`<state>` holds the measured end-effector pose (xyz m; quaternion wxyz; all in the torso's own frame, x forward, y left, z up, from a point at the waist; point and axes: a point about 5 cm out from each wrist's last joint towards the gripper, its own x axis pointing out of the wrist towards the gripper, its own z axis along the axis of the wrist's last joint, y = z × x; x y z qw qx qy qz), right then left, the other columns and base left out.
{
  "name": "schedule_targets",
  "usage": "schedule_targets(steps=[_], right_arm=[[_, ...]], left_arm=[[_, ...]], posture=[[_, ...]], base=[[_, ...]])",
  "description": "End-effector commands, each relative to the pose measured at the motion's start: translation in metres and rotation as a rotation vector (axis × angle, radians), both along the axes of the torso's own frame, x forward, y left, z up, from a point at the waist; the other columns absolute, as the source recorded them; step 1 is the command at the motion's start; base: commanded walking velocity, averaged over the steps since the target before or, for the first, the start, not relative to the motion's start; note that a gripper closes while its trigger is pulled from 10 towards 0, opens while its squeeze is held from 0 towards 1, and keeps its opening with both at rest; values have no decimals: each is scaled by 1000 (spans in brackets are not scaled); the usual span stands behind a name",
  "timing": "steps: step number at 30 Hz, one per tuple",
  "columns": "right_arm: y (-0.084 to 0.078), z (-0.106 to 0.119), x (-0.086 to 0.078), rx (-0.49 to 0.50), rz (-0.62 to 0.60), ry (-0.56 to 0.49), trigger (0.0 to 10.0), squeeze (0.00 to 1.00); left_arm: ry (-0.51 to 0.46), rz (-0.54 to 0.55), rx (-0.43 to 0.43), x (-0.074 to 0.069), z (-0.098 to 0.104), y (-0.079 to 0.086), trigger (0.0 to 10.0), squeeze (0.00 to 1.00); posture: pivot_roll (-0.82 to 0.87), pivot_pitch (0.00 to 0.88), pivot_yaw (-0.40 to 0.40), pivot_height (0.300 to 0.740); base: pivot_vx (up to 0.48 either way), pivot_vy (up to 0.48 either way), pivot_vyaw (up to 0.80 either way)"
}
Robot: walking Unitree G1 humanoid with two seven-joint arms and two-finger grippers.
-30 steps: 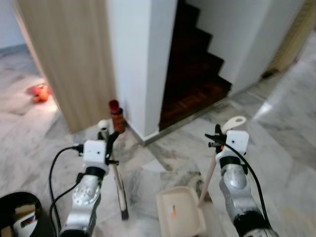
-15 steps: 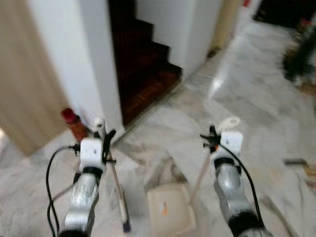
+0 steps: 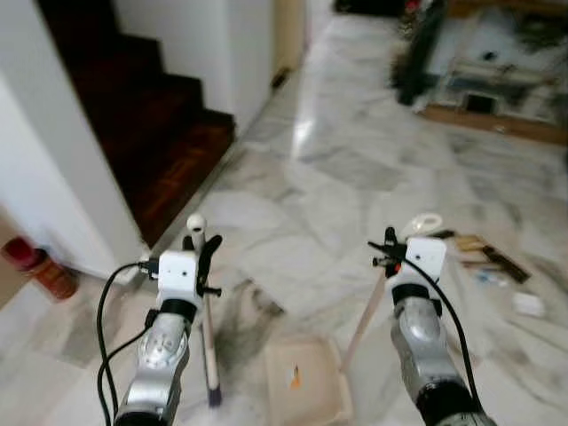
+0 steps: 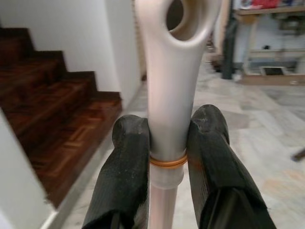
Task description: Sweep floor
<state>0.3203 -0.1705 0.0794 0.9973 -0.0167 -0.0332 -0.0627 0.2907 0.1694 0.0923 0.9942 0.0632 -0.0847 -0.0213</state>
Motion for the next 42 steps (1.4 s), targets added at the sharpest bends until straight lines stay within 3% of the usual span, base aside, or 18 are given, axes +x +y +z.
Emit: schedule_targets(steps=[1, 22, 32, 42], right_arm=[[2, 9, 3, -2, 4, -39, 10000, 0], [1, 9, 2, 1, 2, -45, 10000, 0], [1, 10, 1, -5, 4, -50, 10000, 0], [4, 10, 1, -9, 16, -62, 10000, 0]], left_arm=[[-32, 4, -4, 1, 7, 0, 10000, 0], [-17, -28, -25, -1, 5, -5, 10000, 0], [0, -22, -26, -1, 3, -5, 10000, 0], [3, -23, -26, -2, 3, -5, 10000, 0]], posture=[[57, 62, 1, 740], [51, 76, -4, 740], [53, 76, -6, 740], [52, 79, -6, 740]], base=[[0, 0, -788], [0, 0, -775], [0, 0, 0], [309, 0, 0]])
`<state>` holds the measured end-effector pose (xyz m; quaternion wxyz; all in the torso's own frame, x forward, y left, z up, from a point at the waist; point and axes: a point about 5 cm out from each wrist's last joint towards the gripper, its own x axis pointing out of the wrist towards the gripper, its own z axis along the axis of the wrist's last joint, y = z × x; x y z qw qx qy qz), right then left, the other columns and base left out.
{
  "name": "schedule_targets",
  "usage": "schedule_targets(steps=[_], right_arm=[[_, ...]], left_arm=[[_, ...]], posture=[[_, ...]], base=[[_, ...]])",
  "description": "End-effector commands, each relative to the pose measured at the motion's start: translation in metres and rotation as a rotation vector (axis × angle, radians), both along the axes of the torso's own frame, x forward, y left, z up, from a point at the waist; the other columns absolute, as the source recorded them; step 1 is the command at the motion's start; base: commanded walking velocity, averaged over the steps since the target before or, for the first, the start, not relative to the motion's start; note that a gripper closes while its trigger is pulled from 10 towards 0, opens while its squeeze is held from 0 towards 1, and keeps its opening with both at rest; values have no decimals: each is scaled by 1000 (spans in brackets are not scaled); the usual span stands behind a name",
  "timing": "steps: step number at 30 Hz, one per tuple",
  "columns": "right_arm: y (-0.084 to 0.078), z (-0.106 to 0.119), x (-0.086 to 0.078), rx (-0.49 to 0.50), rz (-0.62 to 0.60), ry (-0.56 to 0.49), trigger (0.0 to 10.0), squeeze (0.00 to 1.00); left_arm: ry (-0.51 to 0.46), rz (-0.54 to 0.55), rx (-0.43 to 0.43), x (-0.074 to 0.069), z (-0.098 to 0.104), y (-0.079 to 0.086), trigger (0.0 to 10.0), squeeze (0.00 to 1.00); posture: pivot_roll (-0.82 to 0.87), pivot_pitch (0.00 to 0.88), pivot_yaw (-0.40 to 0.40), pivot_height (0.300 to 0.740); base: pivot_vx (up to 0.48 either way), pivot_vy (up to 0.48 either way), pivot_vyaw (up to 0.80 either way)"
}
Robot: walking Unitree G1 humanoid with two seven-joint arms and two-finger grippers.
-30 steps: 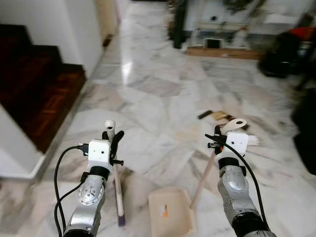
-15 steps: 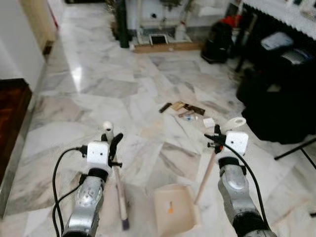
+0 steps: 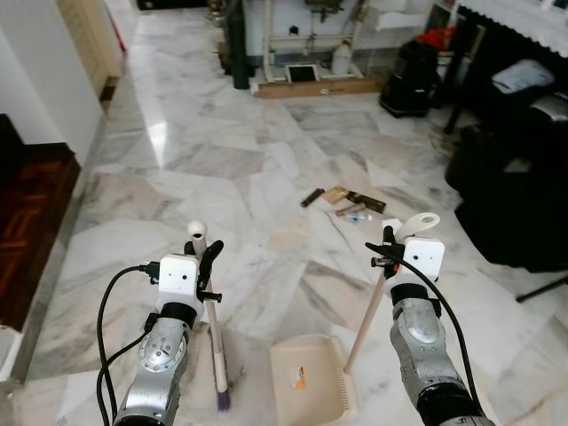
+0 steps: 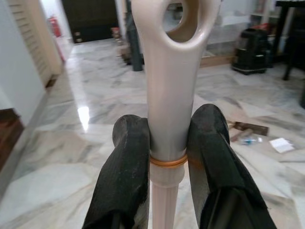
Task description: Sweep floor
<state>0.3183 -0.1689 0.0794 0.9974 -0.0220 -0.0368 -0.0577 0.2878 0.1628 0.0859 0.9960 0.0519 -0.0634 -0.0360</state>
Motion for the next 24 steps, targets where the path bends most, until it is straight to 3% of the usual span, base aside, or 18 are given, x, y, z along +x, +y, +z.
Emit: schedule_targets(steps=[1, 24], right_arm=[[2, 10, 3, 3, 6, -55, 10000, 0], [4, 11, 3, 1, 14, -60, 10000, 0]], left_arm=[[-42, 5, -7, 1, 10, 1, 10000, 0], [-47, 8, -5, 3, 11, 2, 10000, 0]], posture=[[52, 78, -7, 740], [61, 54, -8, 740]], base=[[322, 0, 0], [321, 0, 0]])
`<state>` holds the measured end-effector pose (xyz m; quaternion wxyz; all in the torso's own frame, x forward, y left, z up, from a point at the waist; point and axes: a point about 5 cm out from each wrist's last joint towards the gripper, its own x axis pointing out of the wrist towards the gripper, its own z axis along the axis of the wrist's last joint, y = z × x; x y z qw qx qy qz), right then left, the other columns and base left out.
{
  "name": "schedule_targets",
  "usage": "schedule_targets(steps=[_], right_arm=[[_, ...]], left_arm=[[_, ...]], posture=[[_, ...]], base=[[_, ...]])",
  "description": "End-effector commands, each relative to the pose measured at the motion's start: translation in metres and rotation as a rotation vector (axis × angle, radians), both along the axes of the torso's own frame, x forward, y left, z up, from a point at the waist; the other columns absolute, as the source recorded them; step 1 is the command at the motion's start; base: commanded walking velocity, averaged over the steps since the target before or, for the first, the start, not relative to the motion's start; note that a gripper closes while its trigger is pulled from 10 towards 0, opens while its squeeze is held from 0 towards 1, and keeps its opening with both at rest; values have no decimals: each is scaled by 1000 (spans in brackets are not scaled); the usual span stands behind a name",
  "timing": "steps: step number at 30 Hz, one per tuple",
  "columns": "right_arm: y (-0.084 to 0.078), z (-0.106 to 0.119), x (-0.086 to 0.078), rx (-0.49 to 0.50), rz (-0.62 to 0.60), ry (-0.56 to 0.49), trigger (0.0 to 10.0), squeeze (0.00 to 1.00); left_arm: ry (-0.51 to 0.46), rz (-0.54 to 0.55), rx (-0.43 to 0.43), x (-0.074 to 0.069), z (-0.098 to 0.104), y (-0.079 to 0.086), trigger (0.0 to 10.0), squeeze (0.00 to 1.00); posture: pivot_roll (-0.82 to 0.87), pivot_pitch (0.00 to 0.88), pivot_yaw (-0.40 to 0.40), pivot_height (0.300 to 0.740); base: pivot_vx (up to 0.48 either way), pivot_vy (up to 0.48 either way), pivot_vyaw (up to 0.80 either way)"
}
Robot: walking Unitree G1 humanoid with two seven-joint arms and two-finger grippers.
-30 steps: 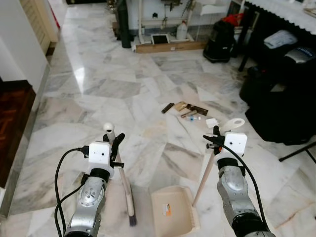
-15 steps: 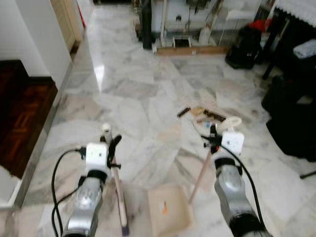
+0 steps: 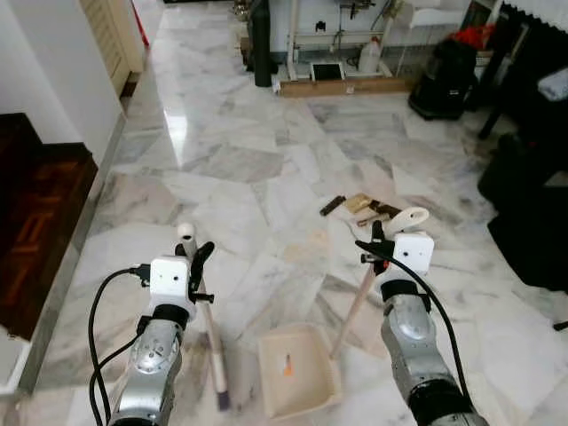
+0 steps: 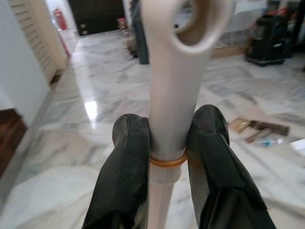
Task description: Sweep floor
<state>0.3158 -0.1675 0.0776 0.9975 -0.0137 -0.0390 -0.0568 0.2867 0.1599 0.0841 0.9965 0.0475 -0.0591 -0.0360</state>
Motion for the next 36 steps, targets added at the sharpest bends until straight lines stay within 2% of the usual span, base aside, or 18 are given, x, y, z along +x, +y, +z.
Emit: schedule_targets(steps=[1, 7, 13, 36], right_arm=[[3, 13, 6, -12, 9, -54, 10000, 0], [3, 11, 6, 9, 4, -41, 10000, 0], [3, 10, 6, 11, 9, -42, 10000, 0], [7, 11, 6, -10, 21, -47, 10000, 0]], left_arm=[[-56, 8, 4, 4, 13, 5, 10000, 0], [-57, 7, 5, 4, 13, 6, 10000, 0], [-61, 5, 6, 5, 14, 5, 10000, 0], [-55, 19, 5, 4, 13, 8, 10000, 0]], posture=[[61, 54, -8, 740], [62, 40, -7, 740], [66, 36, -8, 740], [71, 46, -14, 740]], base=[[319, 0, 0], [320, 0, 0], [321, 0, -780], [315, 0, 0]])
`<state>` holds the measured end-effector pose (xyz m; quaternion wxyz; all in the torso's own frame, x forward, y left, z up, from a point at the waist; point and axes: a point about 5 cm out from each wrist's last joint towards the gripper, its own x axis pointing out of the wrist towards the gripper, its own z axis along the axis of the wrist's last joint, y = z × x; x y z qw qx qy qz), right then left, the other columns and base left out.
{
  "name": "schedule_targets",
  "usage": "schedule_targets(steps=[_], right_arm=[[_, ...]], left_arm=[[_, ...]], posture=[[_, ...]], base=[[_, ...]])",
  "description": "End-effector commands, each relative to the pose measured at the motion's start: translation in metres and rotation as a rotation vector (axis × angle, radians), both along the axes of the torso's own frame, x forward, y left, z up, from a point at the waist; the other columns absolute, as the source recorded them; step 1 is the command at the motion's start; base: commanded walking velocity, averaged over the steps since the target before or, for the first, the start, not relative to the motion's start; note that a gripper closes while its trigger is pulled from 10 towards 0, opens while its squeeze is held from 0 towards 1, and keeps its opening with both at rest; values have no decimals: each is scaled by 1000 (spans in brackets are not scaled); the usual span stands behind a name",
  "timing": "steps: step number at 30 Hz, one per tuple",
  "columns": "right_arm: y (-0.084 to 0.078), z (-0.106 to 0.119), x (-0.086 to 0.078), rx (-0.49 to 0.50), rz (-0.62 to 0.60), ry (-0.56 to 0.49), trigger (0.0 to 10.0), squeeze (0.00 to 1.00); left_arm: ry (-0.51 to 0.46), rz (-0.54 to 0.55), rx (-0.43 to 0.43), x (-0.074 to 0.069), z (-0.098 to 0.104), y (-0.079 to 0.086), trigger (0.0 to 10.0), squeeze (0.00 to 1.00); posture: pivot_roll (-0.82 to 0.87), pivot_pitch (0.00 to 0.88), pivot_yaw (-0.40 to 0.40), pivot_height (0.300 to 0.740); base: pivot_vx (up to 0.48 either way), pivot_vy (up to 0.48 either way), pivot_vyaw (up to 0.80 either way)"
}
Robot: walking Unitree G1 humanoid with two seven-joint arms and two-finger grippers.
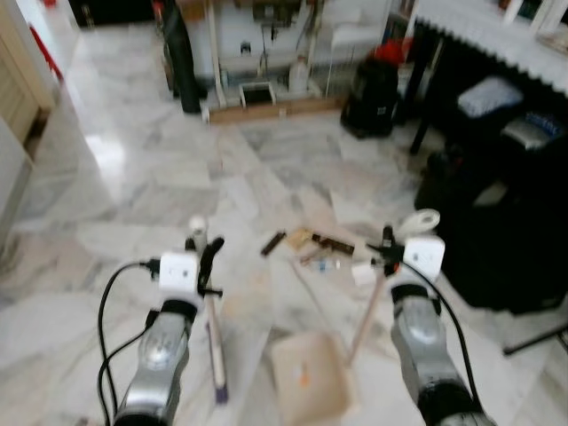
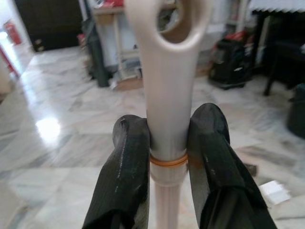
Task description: Sweep floor
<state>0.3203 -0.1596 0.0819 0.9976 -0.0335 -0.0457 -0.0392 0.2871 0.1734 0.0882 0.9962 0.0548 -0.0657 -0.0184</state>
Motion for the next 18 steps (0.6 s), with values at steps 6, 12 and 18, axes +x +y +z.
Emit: schedule_targets(steps=[6, 12, 18], right_arm=[[0, 7, 2, 36, -8, -38, 10000, 0], [-1, 7, 2, 29, -10, -37, 10000, 0], [-1, 7, 1, 29, -9, -36, 10000, 0]], left_arm=[[-42, -17, -5, 4, 9, -6, 10000, 0], [-38, -19, -7, 4, 9, -6, 10000, 0], [-36, -21, -8, 3, 8, -7, 10000, 0]], posture=[[70, 49, -13, 740], [65, 57, -13, 740], [64, 60, -13, 740]], base=[[308, 0, 0], [308, 0, 0], [306, 0, 0]])
